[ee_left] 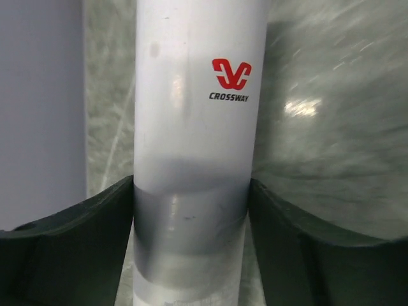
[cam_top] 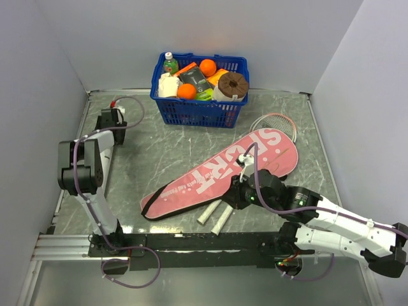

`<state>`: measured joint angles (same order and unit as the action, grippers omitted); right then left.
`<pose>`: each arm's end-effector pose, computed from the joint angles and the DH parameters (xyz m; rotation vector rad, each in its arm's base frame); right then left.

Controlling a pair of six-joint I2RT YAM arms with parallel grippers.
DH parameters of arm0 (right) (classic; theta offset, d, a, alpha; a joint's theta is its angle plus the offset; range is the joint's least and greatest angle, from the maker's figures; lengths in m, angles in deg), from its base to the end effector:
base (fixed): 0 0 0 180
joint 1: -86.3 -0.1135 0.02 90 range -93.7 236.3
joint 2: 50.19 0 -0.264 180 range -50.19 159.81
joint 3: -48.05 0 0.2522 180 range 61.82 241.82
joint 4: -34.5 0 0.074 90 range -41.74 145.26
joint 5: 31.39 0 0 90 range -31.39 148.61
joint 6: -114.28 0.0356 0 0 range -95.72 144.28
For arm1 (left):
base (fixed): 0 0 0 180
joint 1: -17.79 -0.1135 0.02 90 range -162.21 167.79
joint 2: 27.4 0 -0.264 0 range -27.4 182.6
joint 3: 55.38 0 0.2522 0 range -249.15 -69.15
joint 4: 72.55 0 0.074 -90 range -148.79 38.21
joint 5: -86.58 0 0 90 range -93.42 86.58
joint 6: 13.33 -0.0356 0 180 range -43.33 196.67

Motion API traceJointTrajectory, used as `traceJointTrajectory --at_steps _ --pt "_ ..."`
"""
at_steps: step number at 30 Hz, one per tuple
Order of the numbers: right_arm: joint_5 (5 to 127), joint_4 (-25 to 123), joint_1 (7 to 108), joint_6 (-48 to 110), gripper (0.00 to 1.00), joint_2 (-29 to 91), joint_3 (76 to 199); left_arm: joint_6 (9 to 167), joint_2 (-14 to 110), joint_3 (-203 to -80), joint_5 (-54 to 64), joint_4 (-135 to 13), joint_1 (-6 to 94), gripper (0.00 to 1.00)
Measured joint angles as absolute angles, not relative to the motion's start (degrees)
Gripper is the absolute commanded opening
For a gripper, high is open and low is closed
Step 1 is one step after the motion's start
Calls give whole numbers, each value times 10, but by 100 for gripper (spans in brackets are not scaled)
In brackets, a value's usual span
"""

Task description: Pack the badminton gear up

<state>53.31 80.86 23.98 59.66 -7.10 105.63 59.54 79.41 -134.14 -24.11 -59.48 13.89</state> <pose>0.0792 0.1440 0.2992 -0.4703 2.2133 0.8777 0.3980 0.0397 0.1771 0.0753 2.3041 0.6029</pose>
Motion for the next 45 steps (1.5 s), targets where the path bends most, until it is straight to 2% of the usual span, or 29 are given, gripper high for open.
traceJointTrajectory --at_steps 1,13,19,22,26,29,38,45 --pt "534 808 240 596 23 -71 1056 599 802 -1341 -238 -591 132 96" --pt "541 772 241 591 30 -41 1036 644 796 -1379 -214 -563 123 96" --pt "543 770 269 584 37 -2 1044 677 671 -1379 -205 -526 162 97" --pt "551 770 313 583 43 6 1045 686 588 -1380 -209 -512 220 96" --pt "567 763 404 589 57 1 1031 689 496 -1372 -241 -504 388 96" --pt "563 766 435 603 61 -8 999 701 450 -1339 -252 -497 510 96" --pt "517 794 460 696 66 -67 905 758 418 -1207 -264 -469 750 97" --pt "474 815 468 794 67 -117 853 816 470 -1184 -314 -469 853 97"
